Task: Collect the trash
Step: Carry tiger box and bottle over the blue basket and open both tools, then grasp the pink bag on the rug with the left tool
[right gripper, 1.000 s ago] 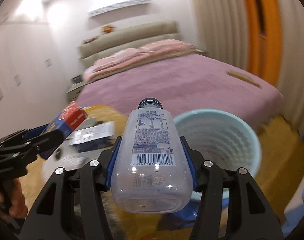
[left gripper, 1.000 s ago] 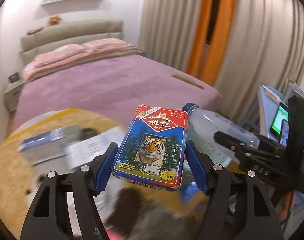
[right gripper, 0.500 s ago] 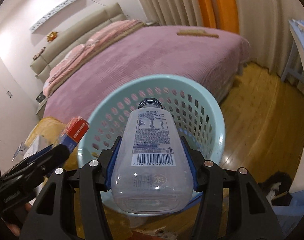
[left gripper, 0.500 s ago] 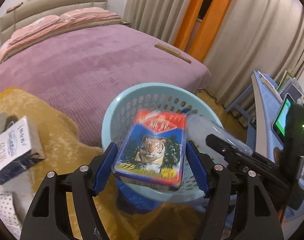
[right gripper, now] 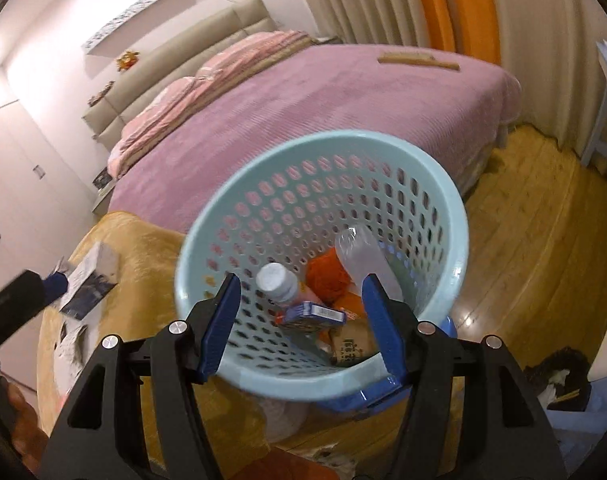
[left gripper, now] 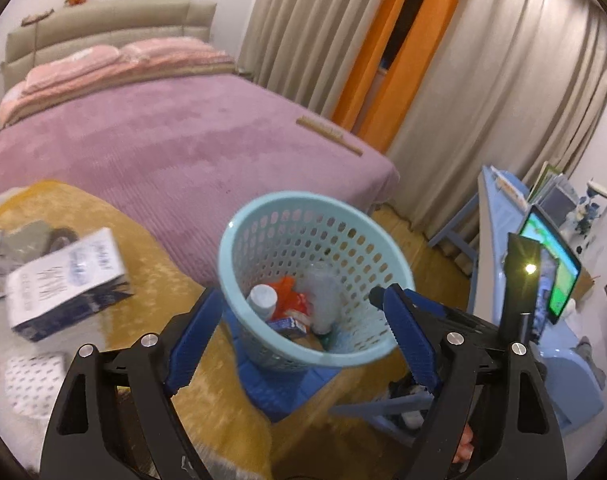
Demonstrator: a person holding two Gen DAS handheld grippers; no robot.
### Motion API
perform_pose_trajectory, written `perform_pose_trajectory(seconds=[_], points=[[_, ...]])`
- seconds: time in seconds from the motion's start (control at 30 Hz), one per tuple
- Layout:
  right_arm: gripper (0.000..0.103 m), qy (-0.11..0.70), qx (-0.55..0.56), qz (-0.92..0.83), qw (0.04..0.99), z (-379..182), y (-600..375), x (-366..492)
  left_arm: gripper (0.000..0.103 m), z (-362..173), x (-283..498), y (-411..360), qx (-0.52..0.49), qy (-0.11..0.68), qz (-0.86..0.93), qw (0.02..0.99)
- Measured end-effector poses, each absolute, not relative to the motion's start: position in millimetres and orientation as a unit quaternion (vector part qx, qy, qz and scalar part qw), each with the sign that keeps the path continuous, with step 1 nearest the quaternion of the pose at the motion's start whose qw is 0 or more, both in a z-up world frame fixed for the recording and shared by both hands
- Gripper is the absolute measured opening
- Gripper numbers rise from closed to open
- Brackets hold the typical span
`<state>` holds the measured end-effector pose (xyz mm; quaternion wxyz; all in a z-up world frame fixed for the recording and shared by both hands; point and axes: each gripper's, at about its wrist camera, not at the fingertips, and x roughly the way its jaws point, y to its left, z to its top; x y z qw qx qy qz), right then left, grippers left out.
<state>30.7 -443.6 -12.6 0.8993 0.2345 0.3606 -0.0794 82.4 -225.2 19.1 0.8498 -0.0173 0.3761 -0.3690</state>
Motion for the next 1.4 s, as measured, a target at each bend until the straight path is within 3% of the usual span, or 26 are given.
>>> perform_pose_trajectory(seconds=[0.43, 0.73, 1.1, 1.13, 1.3, 1.4], points=[[0.060, 0.322, 0.159, 0.029, 0.933, 44.7, -333.1, 21.1, 0.086, 60.7, 31.5, -79.6, -0.057, 0.313, -0.296, 0.901], [0.060, 0.341, 0.125, 0.112, 0.925, 38.6, -249.8, 48.5, 0.087, -0.5, 31.9, -4.0, -0.063, 0.373, -0.242, 0.894], [0.060, 0.356, 0.081, 0.148, 0.919, 26.5, -203.1, 81.3, 0.087, -66.5, 38.8, -35.7, 0.015, 0.424, -0.277, 0.862], [0.060, 0.359, 0.079, 0.149, 0.918, 25.4, -199.0, 86.0, 0.084, -68.9, 37.9, -38.3, 0.024, 0.425, -0.273, 0.862], [0.060, 0.375, 0.051, 0.165, 0.911, 15.4, -179.0, 100.2, 0.053, -71.3, 39.2, -35.8, 0.028, 0.425, -0.264, 0.865], [0.060, 0.388, 0.035, 0.171, 0.905, 6.7, -167.5, 109.4, 0.046, -66.6, 40.2, -18.7, 0.006, 0.422, -0.257, 0.869]])
